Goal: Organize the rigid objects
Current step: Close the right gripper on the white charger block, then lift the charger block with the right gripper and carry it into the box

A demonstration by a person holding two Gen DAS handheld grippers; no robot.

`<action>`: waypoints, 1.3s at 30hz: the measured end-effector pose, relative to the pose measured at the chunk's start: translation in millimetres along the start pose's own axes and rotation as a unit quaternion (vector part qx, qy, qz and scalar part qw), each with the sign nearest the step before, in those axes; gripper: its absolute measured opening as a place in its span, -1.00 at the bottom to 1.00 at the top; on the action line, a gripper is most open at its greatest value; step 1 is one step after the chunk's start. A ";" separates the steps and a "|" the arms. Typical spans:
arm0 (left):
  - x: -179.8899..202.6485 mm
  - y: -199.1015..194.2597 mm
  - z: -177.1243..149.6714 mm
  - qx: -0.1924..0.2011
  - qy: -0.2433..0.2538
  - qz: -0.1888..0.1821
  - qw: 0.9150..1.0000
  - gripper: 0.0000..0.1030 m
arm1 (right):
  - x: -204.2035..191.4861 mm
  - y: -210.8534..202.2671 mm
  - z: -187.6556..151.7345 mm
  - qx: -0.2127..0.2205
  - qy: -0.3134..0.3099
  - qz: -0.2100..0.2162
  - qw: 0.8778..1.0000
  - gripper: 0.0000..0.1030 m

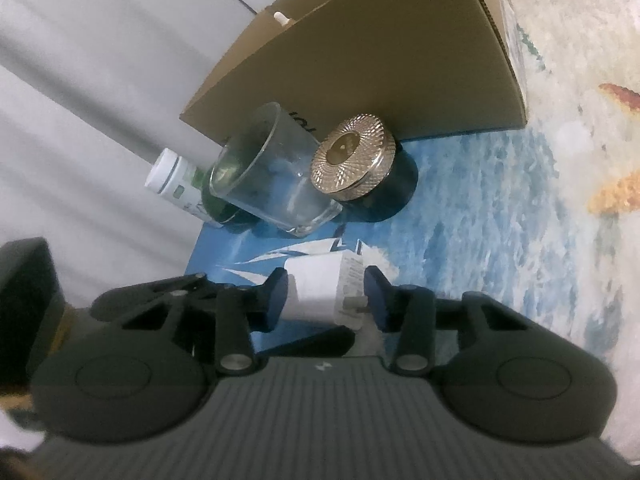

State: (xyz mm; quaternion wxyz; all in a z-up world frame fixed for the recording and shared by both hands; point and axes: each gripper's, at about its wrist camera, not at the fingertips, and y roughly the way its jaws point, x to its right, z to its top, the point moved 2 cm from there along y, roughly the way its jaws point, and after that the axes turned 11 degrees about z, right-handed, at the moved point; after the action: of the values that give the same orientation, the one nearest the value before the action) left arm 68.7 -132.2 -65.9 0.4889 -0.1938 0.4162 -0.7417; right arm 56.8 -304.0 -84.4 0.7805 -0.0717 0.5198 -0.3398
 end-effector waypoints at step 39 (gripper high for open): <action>-92.4 -57.4 160.8 0.078 -0.054 0.045 0.994 0.01 | -141.5 -11.8 161.3 0.037 -0.157 0.011 0.987 -0.27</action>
State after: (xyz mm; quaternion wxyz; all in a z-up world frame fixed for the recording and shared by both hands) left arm 189.3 -109.0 84.4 0.5573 -0.1757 0.3384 -0.7376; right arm 157.8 -266.2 101.5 0.8581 -0.0893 0.3787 -0.3351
